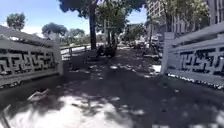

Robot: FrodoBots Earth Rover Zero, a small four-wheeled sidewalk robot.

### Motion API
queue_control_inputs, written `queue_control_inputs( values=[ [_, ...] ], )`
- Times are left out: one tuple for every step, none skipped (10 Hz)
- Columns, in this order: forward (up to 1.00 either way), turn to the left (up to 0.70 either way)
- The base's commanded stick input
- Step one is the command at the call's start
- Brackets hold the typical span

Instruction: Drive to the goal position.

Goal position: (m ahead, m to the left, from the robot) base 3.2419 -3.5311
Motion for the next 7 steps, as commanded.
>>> queue_control_inputs(
  values=[
    [0.45, 0.00],
    [0.45, 0.26],
    [0.45, 0.23],
    [0.45, 0.00],
    [0.45, 0.00],
    [0.45, 0.00],
    [0.45, 0.00]
  ],
)
